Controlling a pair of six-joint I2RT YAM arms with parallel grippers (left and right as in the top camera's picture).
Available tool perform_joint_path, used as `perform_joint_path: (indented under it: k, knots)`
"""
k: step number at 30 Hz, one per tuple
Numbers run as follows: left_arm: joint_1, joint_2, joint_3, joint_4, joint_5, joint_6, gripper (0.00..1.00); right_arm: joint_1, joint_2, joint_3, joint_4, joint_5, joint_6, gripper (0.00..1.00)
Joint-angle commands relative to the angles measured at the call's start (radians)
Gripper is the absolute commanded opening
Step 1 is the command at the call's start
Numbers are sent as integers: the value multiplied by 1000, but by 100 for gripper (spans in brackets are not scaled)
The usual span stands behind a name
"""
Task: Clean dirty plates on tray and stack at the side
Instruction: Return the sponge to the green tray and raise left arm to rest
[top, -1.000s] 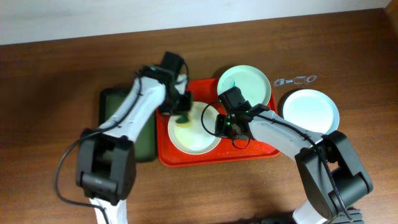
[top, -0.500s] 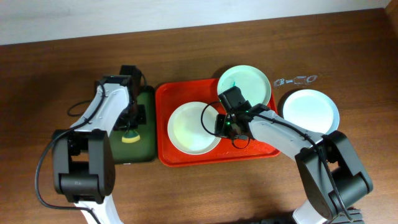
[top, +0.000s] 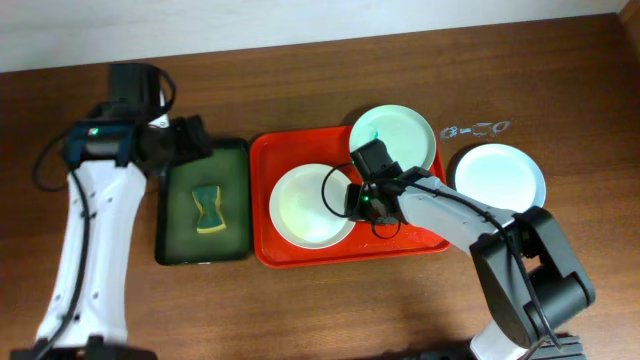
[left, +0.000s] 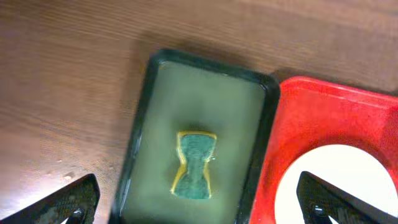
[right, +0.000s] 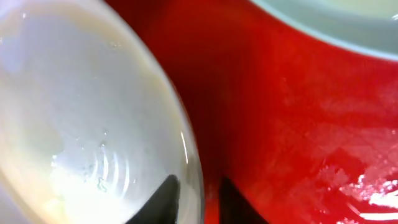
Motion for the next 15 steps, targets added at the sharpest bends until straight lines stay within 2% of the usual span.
perform_joint_path:
  k: [1, 4, 8, 15]
  knots:
    - [11, -15, 6, -9, -110, -14, 99, 5, 8, 13, 0, 2, 3, 16]
    - [79, -14, 6, -31, -117, -77, 99, 5, 8, 13, -6, 2, 3, 7]
    - [169, -14, 6, -59, -73, -85, 99, 5, 8, 13, -13, 1, 4, 7]
    - [173, -14, 6, -60, -73, -85, 100, 5, 8, 13, -14, 2, 3, 4]
